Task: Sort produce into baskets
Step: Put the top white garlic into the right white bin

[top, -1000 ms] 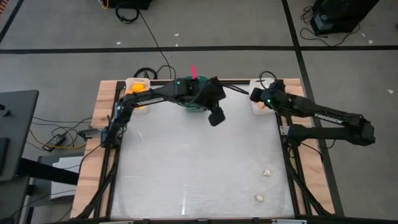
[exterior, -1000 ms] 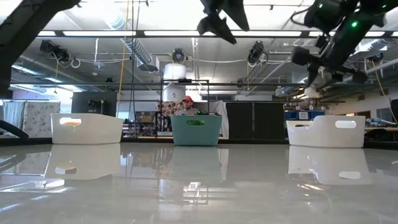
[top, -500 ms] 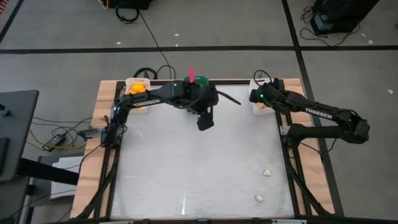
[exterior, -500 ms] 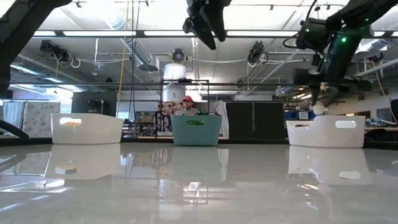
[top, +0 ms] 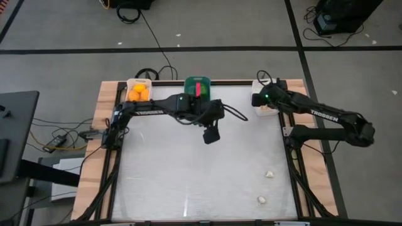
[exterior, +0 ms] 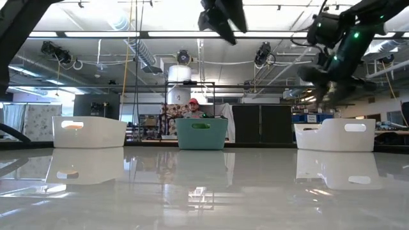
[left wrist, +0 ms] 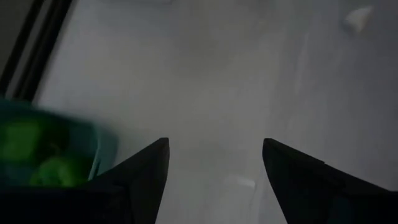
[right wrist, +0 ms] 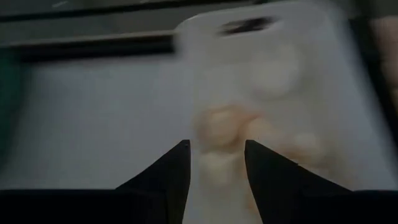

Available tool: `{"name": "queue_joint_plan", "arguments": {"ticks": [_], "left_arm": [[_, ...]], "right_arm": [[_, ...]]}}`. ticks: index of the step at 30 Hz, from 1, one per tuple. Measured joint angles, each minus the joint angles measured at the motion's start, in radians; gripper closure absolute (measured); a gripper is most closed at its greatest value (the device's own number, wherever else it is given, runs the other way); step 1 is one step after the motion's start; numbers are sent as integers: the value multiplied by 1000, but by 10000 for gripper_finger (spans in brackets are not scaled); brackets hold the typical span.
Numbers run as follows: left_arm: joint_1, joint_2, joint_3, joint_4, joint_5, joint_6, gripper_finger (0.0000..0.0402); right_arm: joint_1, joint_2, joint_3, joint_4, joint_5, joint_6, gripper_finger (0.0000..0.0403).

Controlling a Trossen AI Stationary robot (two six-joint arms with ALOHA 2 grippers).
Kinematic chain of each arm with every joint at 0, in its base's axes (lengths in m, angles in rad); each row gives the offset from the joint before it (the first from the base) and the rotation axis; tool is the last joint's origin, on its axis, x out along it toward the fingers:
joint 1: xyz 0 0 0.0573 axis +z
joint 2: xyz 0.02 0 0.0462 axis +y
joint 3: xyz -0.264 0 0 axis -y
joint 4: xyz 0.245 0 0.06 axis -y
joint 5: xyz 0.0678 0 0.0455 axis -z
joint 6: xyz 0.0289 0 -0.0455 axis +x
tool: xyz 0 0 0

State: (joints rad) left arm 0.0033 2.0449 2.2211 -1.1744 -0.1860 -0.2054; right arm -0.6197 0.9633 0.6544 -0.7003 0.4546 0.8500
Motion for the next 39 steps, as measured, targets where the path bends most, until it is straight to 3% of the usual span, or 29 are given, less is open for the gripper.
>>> {"name": "queue_joint_plan", "arguments": {"ticks": [4,7,10,17,24,31,36,39], "left_arm": [[-21,7,0,106,0,67,138],[-28,7,-6,184,0,68,138],[-29,7,-21,225,0,68,138],[-33,10,-80,315,0,46,137],[-38,13,-278,450,10,-93,137],[-83,12,-417,586,42,-193,137],[-105,11,-435,579,22,-189,137],[-102,0,-417,434,17,-176,138]], "right_arm": [[58,-48,0,105,-225,-167,241],[118,-97,0,162,-278,-237,248],[165,-153,0,161,-328,-282,259],[279,-220,1,21,-599,-344,275],[515,-184,1,-232,-669,-345,282],[814,-178,0,-400,-666,-150,266],[1006,-149,0,-367,-550,26,247],[1092,-116,-8,-339,-490,115,230]]}}
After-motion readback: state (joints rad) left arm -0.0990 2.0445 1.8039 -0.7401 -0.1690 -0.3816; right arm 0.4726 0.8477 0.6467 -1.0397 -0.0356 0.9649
